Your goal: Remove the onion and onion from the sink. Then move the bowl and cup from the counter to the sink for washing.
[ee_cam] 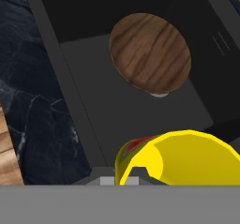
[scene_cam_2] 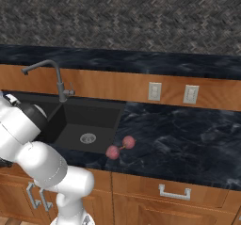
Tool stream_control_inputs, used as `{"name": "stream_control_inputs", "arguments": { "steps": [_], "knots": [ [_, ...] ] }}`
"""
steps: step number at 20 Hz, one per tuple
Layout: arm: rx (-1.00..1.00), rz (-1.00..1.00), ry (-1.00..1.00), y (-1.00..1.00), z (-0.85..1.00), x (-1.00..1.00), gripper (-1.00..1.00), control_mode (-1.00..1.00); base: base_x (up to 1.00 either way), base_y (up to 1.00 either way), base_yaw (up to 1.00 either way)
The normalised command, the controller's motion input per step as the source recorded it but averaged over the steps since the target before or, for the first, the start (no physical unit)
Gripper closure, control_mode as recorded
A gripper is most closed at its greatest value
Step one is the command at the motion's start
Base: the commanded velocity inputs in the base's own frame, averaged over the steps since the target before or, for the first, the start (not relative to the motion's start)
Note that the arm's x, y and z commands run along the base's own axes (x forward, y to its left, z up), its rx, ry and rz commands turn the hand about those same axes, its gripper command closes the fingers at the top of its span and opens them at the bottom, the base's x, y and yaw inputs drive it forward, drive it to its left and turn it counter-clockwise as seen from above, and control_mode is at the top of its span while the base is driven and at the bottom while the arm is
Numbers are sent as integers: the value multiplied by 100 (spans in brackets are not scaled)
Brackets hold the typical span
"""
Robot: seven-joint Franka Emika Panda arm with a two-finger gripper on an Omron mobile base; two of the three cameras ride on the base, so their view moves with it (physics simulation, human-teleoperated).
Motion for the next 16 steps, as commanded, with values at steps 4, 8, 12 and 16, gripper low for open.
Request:
{"name": "stream_control_inputs", "arguments": {
  "steps": [4,8,12,16],
  "knots": [
    [-2,0,2,-11,-12,16,100,-100,0,0,0],
    [-1,0,1,-10,-13,12,100,-100,0,0,0],
    [-2,0,0,0,-25,6,100,-100,0,0,0],
    [-1,0,0,0,-25,5,100,-100,0,0,0]
  ]
}}
